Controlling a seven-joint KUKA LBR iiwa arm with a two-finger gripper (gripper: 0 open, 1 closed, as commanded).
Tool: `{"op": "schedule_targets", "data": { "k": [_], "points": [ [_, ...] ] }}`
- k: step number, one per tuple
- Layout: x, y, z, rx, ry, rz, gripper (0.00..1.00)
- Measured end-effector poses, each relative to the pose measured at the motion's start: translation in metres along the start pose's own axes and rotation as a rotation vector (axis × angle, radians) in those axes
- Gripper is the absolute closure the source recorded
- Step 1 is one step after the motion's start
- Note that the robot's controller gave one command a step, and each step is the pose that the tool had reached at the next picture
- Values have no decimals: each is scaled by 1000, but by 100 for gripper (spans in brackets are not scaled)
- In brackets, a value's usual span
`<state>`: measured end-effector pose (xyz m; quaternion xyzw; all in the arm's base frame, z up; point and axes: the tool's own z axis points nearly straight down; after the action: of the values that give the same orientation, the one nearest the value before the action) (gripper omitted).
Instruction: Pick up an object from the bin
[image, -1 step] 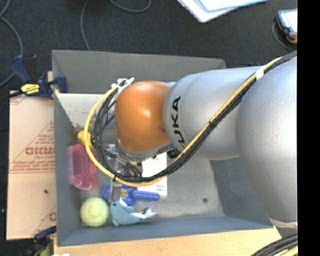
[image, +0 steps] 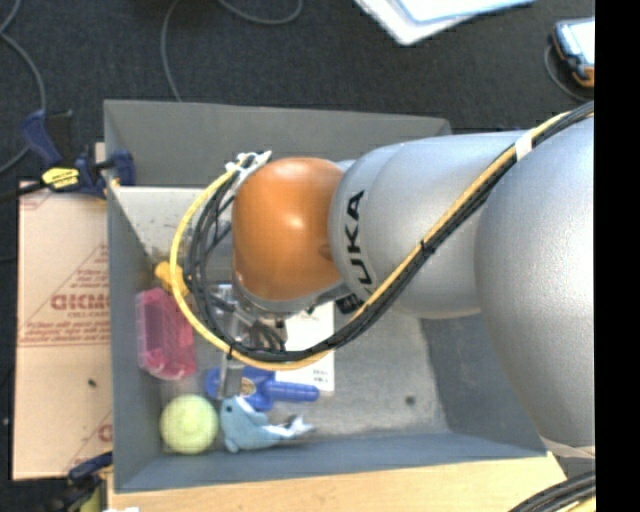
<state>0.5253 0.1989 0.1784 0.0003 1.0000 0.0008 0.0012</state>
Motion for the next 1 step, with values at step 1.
{"op": "schedule_targets", "data": {
  "k": [1],
  "points": [
    [-3,-59,109,1,7,54,0]
  ]
}}
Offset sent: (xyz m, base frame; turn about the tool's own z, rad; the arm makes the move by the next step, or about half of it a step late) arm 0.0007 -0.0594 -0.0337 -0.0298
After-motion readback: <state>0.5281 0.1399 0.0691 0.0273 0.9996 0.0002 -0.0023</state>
